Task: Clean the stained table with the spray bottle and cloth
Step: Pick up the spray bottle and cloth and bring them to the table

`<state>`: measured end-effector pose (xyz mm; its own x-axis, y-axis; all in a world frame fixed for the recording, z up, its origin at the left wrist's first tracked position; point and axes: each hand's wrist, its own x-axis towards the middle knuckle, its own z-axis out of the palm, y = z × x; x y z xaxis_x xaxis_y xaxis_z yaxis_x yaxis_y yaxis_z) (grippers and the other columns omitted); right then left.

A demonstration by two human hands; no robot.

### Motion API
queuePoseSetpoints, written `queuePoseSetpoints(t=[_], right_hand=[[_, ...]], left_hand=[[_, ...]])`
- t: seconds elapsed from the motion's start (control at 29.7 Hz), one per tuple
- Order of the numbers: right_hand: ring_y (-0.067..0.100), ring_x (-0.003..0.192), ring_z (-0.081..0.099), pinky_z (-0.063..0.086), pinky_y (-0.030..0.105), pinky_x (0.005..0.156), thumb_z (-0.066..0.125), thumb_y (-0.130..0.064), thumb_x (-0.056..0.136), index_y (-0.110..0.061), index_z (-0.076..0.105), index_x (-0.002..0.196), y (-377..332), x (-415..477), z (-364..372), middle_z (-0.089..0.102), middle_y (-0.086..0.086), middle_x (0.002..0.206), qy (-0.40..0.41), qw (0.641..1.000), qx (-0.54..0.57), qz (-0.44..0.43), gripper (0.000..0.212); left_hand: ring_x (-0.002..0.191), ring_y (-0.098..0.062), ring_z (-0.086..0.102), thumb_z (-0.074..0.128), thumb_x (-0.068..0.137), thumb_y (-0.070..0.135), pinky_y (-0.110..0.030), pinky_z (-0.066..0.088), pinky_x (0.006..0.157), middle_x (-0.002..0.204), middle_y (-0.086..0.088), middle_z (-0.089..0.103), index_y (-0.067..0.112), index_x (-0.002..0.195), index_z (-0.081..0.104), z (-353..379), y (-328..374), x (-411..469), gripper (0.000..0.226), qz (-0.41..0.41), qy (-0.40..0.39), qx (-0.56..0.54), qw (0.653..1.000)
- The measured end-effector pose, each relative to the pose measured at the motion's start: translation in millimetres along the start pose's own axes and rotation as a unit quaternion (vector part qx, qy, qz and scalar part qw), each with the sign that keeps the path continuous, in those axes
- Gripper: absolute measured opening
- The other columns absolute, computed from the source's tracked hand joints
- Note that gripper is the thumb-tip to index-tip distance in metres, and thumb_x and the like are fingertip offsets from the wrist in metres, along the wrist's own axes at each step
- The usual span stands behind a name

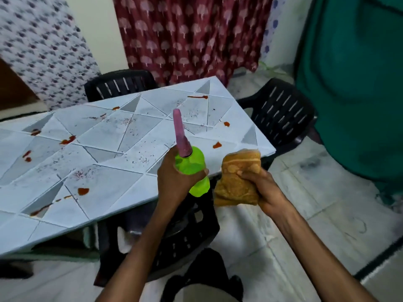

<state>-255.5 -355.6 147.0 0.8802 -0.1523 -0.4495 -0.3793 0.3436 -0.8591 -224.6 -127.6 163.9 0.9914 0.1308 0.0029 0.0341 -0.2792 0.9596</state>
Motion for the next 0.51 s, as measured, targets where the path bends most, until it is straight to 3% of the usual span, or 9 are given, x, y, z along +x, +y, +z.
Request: queuePoseSetpoints(t=[0.2,0.34,0.51], right_hand=[[0.023,0.083,0.076,0.062,0.033,0.065,0.067,0.001,0.088,-0.009,0.068,0.115,-47,94,-17,0.076,0.012,0.104,-0.064,0.997,-0.029,0.022,0.029],[0.029,0.094,0.075,0.063,0.035,0.072,0.071,0.0,0.086,-0.008,0.067,0.121,-60,170,-16,0.075,0.015,0.112,-0.109,0.99,-0.073,0.044,0.035],[0.027,0.095,0.074,0.062,0.034,0.074,0.072,0.001,0.084,-0.011,0.067,0.12,-79,243,0,0.076,0.012,0.111,-0.173,0.976,-0.115,0.062,0.038]], left_hand=[[0.093,-0.01,0.065,0.089,0.044,0.04,-0.039,0.055,0.085,0.099,0.014,0.069,0.041,0.106,0.06,57,20,39,0.068,-0.016,0.085,0.032,0.996],[0.098,-0.01,0.065,0.088,0.042,0.05,-0.04,0.054,0.088,0.104,0.013,0.069,0.04,0.11,0.06,83,11,83,0.074,-0.036,0.144,0.044,0.988],[0.098,-0.004,0.064,0.087,0.044,0.05,-0.028,0.051,0.085,0.106,0.015,0.069,0.04,0.11,0.06,98,13,139,0.072,-0.057,0.189,0.054,0.979]])
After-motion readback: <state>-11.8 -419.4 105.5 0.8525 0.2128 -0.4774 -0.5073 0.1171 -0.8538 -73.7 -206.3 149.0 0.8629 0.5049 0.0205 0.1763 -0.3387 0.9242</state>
